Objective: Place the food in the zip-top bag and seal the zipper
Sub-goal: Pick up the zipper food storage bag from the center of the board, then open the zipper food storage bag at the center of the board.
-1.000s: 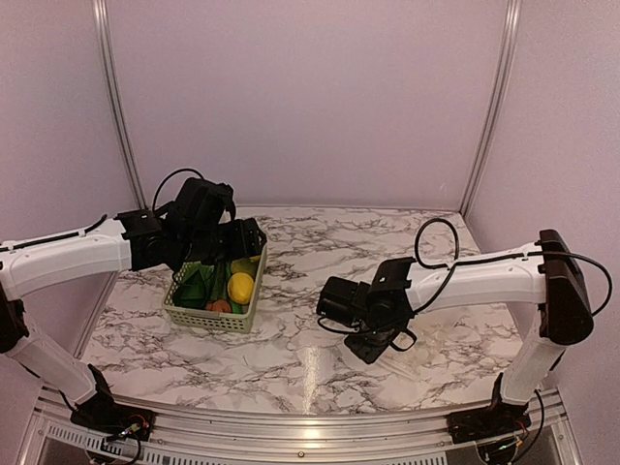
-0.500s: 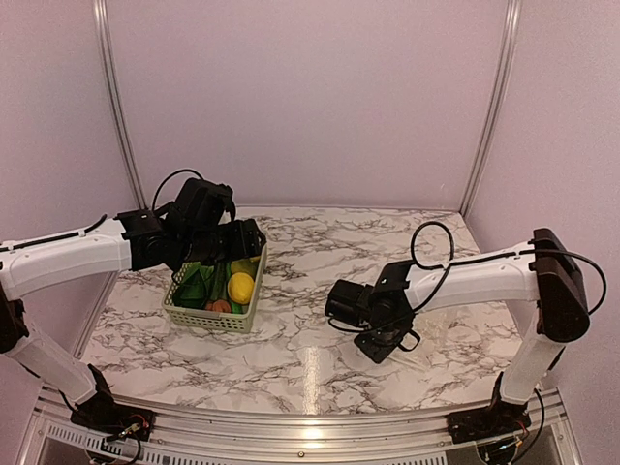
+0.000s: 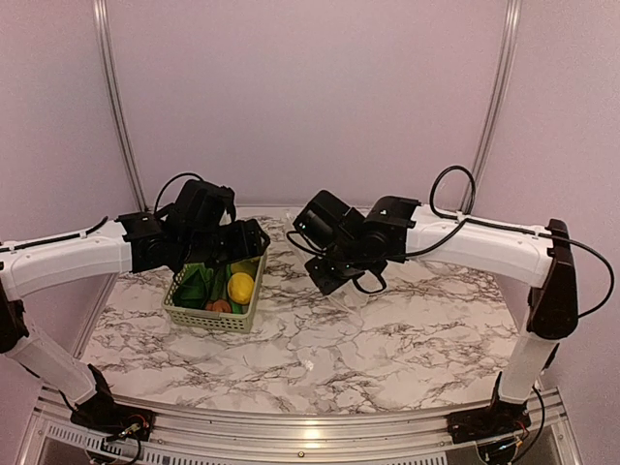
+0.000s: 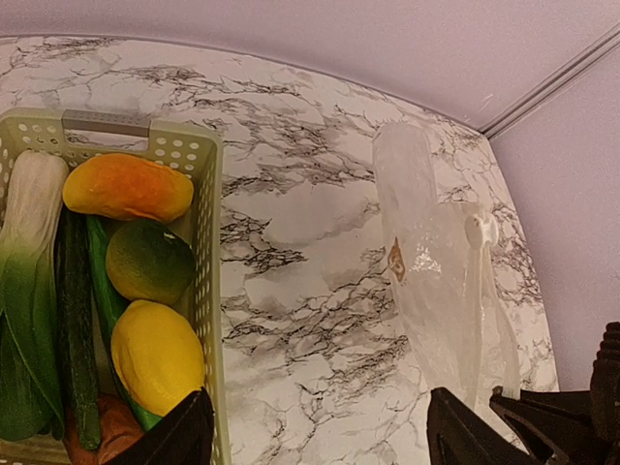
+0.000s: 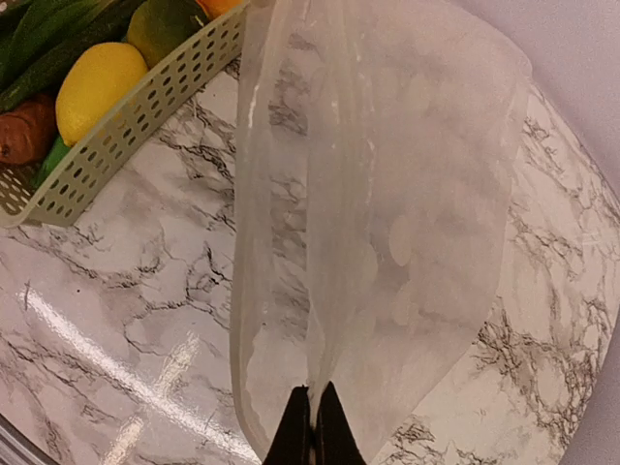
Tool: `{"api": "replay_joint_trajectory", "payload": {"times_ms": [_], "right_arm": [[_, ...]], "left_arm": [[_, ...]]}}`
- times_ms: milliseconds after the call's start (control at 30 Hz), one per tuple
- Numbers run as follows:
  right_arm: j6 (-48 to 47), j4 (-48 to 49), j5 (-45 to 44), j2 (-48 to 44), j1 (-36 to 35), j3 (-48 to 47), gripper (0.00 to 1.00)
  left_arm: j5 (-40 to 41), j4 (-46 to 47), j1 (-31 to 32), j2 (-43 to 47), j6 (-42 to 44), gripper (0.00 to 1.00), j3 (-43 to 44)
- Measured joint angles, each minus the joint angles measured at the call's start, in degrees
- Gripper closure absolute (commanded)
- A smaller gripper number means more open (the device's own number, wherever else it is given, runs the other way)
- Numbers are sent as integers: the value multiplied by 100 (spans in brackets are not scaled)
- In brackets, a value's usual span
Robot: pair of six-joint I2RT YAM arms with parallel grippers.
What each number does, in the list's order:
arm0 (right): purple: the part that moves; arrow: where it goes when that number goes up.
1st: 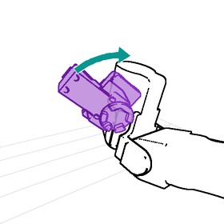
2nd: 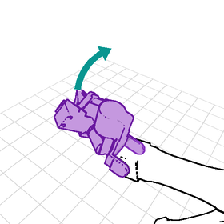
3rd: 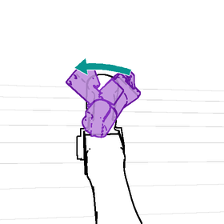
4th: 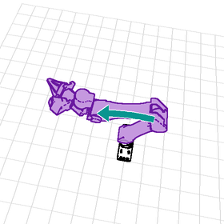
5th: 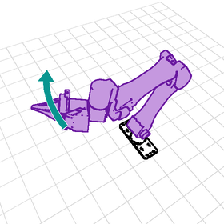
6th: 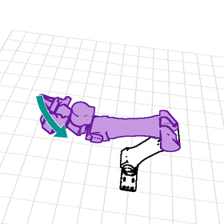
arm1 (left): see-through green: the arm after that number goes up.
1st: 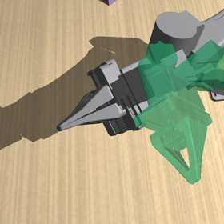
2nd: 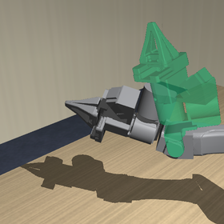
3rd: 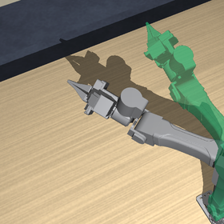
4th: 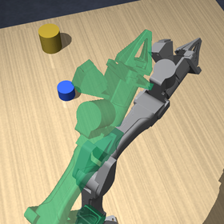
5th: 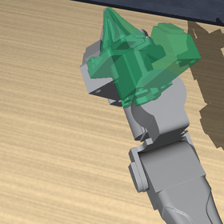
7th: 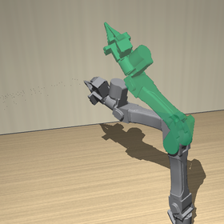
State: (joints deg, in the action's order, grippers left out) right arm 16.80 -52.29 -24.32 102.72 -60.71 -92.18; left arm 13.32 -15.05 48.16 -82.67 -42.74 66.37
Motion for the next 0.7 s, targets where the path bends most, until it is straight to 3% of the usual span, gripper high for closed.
{"api": "replay_joint_trajectory", "payload": {"times_ms": [333,700], "right_arm": [[2,566,468,225,83,-444,100],[243,942,809,238,85,-444,100]], "left_arm": [[-457,800,173,0,-101,25,-118],[-304,713,280,-387,-549,32,4]]}}
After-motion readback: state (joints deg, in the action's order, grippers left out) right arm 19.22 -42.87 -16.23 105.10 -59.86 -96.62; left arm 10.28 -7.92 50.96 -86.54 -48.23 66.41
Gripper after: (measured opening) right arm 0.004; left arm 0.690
